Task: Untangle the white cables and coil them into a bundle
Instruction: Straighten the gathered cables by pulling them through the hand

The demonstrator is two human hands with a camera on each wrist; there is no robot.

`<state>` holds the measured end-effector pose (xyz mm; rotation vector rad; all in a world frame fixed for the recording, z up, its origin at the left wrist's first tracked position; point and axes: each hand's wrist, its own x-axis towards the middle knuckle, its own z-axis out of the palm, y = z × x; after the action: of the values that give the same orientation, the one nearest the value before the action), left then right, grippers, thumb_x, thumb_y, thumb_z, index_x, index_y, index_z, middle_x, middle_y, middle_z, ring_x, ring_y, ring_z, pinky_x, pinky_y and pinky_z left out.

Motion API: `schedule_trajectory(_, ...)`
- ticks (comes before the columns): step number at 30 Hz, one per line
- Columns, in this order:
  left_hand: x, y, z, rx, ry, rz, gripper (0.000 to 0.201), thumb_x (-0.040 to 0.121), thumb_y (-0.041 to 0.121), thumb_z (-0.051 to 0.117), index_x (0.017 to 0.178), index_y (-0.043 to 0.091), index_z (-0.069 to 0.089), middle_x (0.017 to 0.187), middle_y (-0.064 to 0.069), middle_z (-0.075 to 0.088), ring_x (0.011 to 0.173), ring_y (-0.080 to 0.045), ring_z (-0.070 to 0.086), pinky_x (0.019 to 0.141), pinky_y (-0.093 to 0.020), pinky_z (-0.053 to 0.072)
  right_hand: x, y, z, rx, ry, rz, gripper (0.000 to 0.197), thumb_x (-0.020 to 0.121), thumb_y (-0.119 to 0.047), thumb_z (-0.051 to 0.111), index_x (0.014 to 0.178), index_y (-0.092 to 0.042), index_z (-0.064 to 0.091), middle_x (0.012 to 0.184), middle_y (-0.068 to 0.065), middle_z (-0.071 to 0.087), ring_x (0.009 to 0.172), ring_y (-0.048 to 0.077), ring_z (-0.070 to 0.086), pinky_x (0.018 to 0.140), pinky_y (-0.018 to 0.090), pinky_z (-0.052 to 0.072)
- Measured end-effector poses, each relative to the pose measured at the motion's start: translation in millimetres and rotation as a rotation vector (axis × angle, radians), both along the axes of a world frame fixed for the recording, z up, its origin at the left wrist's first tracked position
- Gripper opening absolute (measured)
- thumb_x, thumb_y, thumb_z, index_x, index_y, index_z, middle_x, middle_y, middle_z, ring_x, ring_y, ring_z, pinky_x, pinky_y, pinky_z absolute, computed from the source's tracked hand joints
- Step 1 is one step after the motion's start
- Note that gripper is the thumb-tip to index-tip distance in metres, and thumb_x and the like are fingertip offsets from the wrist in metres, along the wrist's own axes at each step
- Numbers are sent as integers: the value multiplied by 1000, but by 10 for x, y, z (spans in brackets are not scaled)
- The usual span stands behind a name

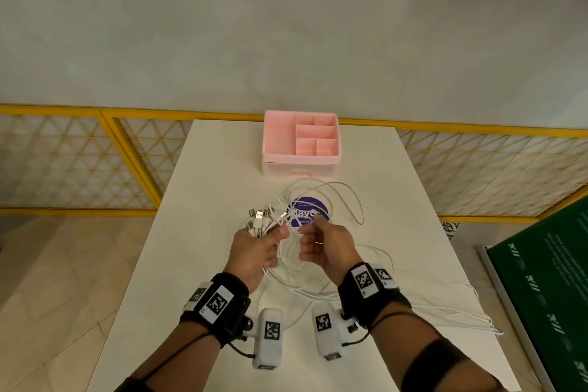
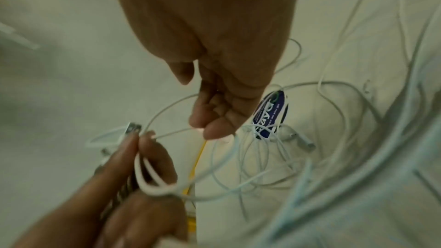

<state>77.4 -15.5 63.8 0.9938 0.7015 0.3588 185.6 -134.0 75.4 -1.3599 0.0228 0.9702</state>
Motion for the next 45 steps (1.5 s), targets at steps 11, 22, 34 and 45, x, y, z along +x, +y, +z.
schedule_trajectory(11, -158, 11, -107, 30, 92, -90, 23, 83, 9, 79, 98, -1, 64, 73, -9, 41, 43, -8, 25, 42, -21, 22, 518, 293, 554, 103, -29, 2, 8, 95, -4, 58, 98, -1, 65, 69, 8, 60, 57, 18, 53, 53, 27, 49)
schedule_trajectory(22, -195, 179, -118, -30, 61, 106, 10, 93, 8, 68, 99, -1, 68, 84, -10, 72, 41, -5, 28, 38, -20, 25, 1310, -463, 571, 0, -277, -462, 12, 100, -14, 49, 95, -17, 60, 64, 1, 50, 36, 6, 38, 34, 15, 24)
schedule_trajectory(34, -17, -64, -120, 193, 242, 46, 10, 83, 4, 76, 89, 11, 73, 73, -7, 73, 40, -7, 38, 41, -18, 29, 1686, -1945, 46, -1313, -631, -51, 33, 99, -41, 45, 105, -14, 64, 100, 3, 62, 104, 20, 63, 88, 28, 50)
schedule_trajectory(45, 232, -303, 1, 494, 233, -139, 22, 71, 3, 85, 74, 23, 77, 70, 7, 75, 68, -10, 67, 67, -25, 51, 440, -446, 274, -259, -929, 278, 18, 97, -22, 59, 111, -17, 69, 105, -9, 71, 91, -1, 64, 85, 18, 47)
